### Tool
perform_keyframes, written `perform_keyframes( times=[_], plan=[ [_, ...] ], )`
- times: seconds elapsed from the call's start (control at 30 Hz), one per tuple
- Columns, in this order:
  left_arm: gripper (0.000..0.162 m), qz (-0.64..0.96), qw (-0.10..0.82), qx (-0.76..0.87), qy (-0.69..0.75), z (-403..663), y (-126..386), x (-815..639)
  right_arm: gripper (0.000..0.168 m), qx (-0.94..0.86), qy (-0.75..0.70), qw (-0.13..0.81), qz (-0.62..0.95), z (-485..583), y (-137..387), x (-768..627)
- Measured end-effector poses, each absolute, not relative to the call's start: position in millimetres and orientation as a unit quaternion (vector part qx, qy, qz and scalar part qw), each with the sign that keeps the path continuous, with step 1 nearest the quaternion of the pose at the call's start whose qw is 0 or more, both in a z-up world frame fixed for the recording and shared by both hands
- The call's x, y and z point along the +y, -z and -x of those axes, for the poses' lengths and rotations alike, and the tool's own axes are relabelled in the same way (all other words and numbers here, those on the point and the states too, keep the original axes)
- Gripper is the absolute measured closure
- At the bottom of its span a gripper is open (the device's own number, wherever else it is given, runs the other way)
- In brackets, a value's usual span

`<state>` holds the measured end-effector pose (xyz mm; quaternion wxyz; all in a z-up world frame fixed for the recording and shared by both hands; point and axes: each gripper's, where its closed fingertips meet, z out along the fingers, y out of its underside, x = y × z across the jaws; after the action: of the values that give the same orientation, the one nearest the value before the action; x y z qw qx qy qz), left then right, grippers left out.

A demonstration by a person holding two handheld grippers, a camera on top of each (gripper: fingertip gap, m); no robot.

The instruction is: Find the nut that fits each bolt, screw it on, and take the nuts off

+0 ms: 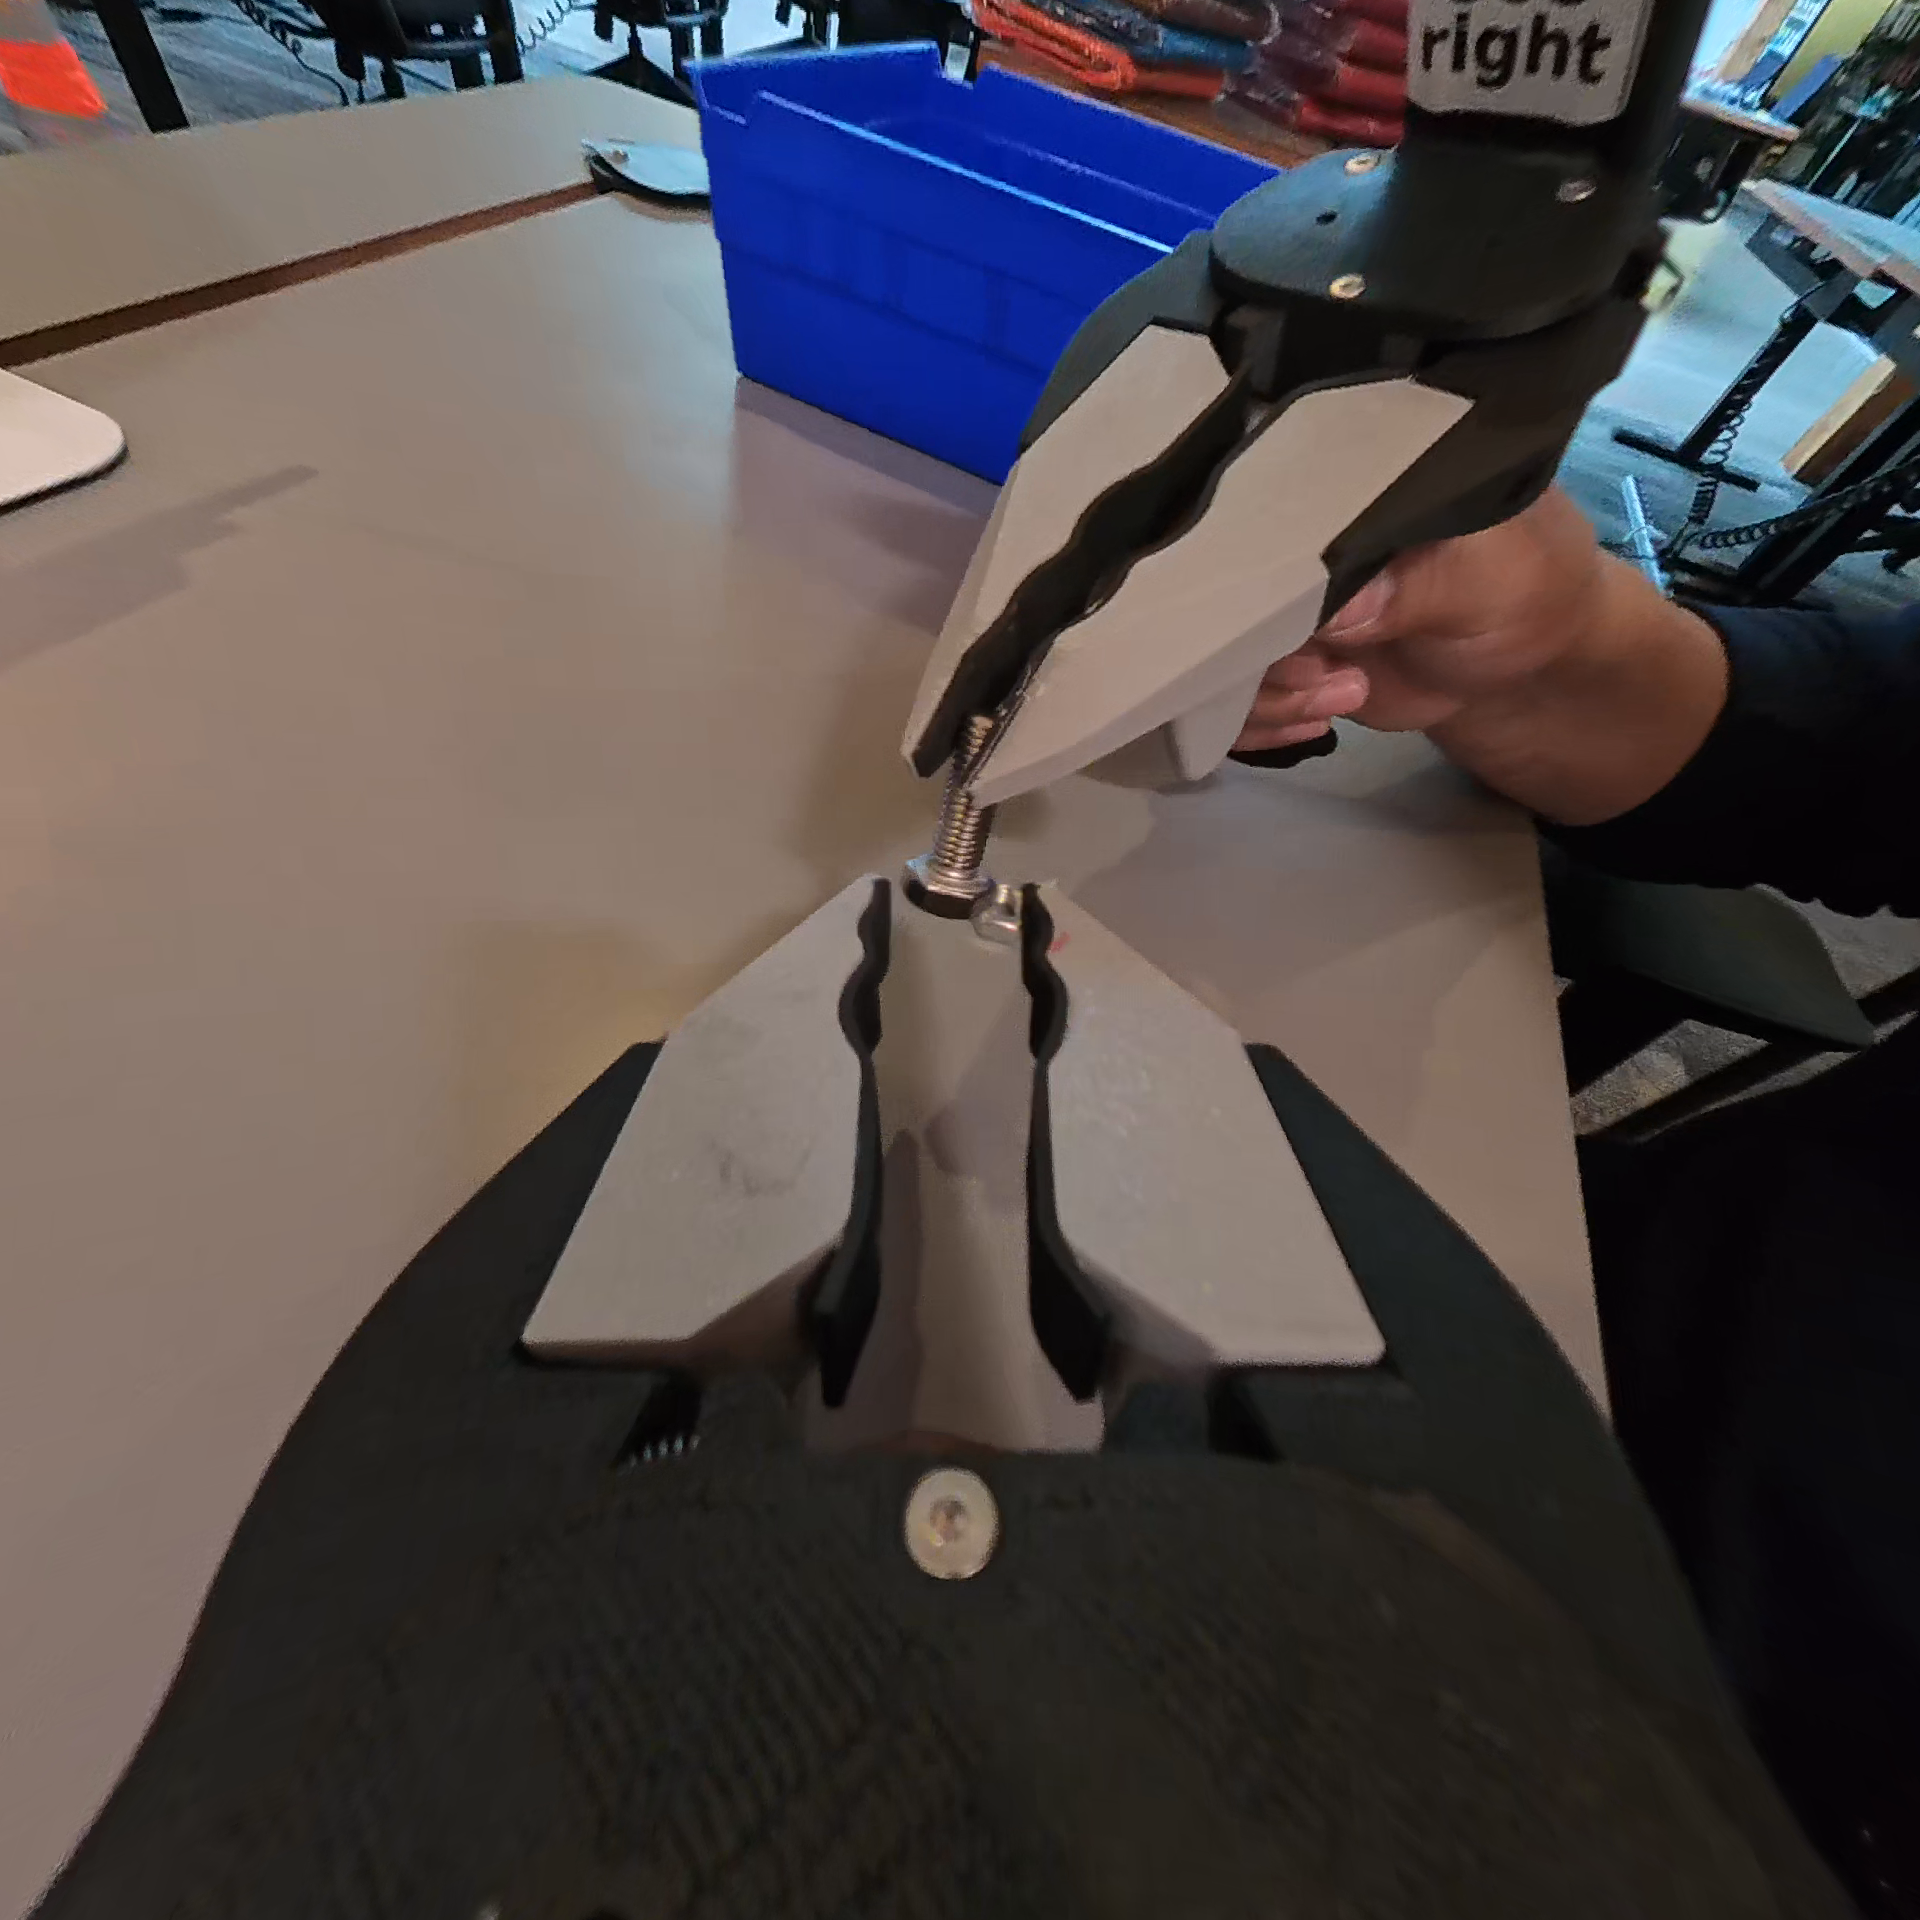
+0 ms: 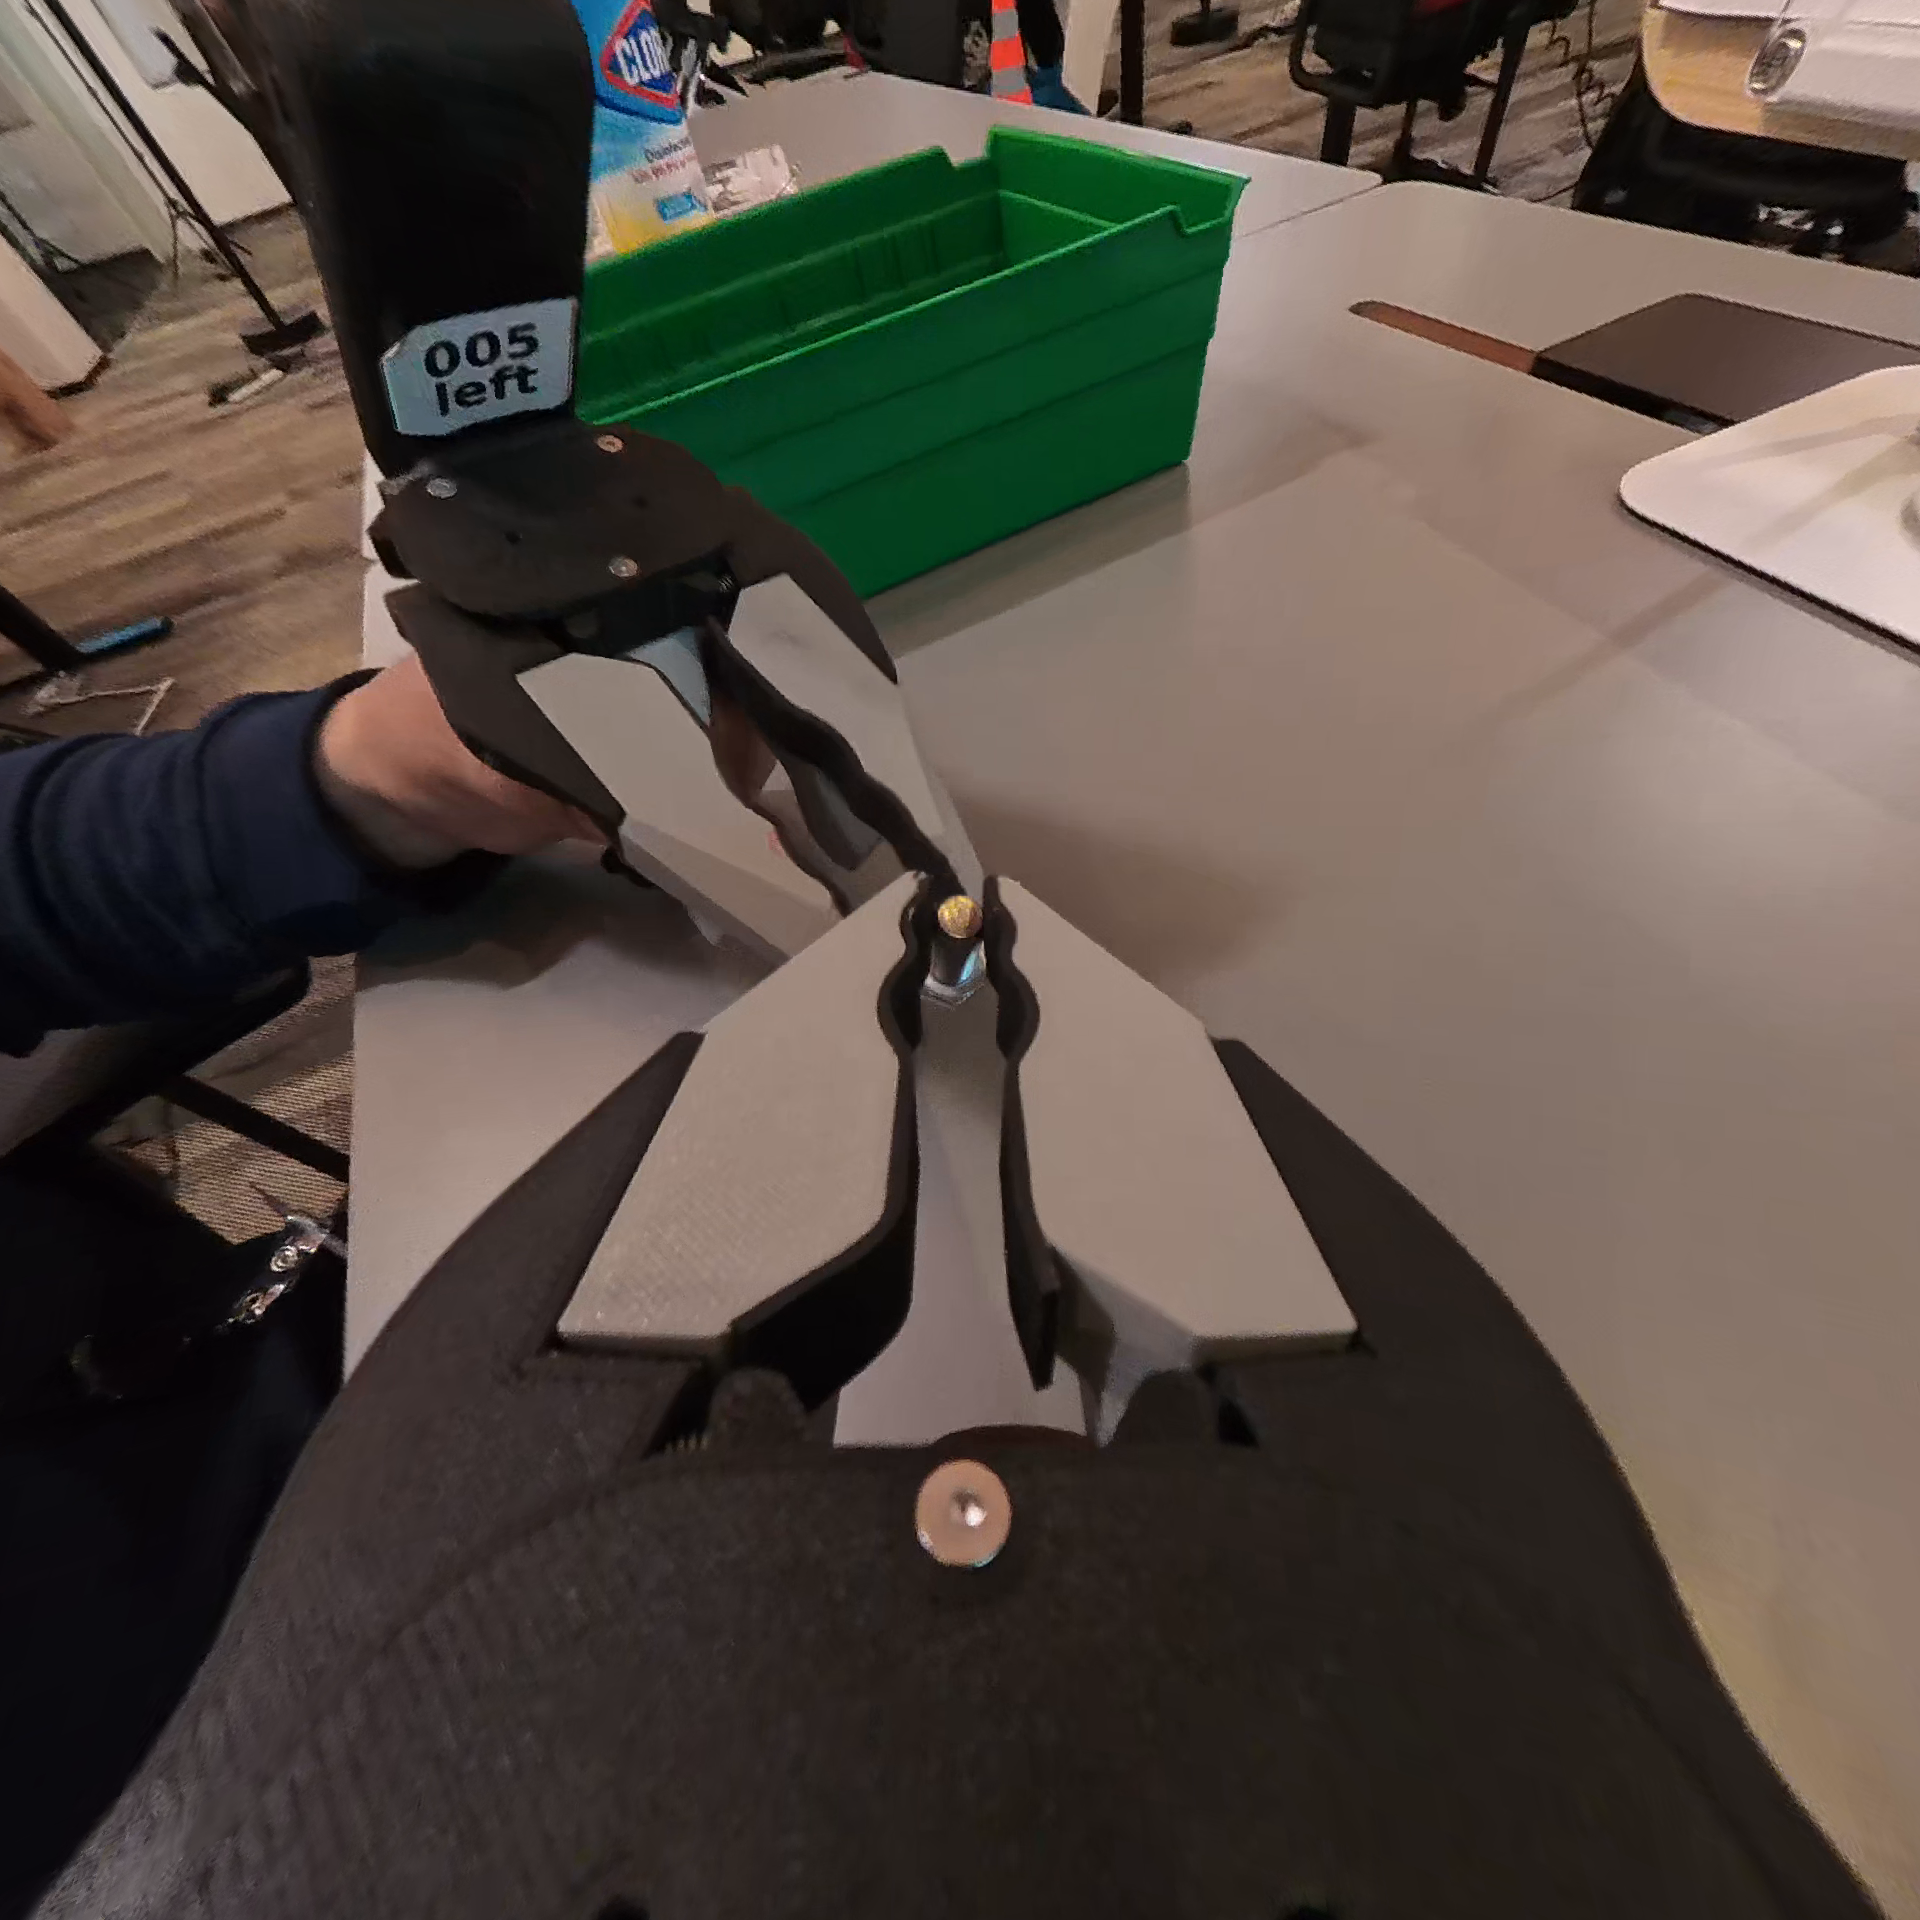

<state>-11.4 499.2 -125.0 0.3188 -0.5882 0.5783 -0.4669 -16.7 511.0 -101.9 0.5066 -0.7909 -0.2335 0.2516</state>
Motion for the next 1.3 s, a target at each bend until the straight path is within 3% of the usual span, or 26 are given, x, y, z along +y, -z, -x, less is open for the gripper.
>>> perform_keyframes(
  times=[0.43,0.7,1.3],
  plan=[
    [0.155,0.569,0.338,0.589,0.465,8.2,120.3,493.8,0.162,-0.235,-0.274,0.486,0.796,26.3,107.8,509.2],
    [0.154,0.584,0.321,0.599,0.444,8.3,133.5,495.4,0.162,-0.268,-0.209,0.484,0.807,27.6,115.1,511.0],
    [0.155,0.582,0.339,0.59,0.446,13.4,126.1,505.0,0.16,-0.256,-0.245,0.52,0.777,2.7,85.0,501.6]
  ],
)
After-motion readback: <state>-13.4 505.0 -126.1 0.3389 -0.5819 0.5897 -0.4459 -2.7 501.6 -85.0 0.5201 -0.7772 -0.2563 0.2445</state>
